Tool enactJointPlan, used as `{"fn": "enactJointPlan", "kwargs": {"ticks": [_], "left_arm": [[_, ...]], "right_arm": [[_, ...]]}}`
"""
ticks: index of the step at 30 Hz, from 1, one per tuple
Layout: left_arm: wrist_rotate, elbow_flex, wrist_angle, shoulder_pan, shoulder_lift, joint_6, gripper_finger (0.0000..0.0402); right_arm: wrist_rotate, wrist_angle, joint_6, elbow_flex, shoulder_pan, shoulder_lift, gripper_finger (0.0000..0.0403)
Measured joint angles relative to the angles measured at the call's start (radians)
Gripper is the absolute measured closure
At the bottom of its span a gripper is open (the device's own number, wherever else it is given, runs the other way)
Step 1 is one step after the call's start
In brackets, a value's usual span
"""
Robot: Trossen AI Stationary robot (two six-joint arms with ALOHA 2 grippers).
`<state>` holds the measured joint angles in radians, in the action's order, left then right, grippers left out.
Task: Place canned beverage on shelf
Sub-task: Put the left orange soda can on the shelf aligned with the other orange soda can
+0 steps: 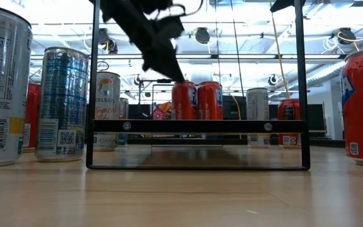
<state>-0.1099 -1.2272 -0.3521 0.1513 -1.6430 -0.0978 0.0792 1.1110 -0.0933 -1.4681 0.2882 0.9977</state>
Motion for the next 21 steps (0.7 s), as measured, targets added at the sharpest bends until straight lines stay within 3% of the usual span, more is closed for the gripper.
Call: {"fn": "enactJointPlan", "kwargs": {"ticks": [4, 7, 16, 21], "left_arm": [[-0.044, -0.026, -0.131, 0.013, 0.067, 0.003, 0.0366], [-0.043, -0.03, -0.139, 0.059, 0.091, 0.009, 0.0367], [0.234, -0.013, -0.129, 0.229, 0.074, 0.076, 0.0367], [0.261, 0.003, -0.142, 0.242, 0.063, 0.079, 0.0366]], "right_arm": [[0.0, 0.0, 0.007, 0.0, 0.0, 0.0, 0.019], [0.0, 0.0, 0.016, 0.0, 0.0, 0.0, 0.019], [-0.031, -0.027, -0.014, 0.0, 0.0, 0.009, 0.019], [-0.033, -0.058, -0.037, 0.0, 0.0, 0.013, 0.019]]}}
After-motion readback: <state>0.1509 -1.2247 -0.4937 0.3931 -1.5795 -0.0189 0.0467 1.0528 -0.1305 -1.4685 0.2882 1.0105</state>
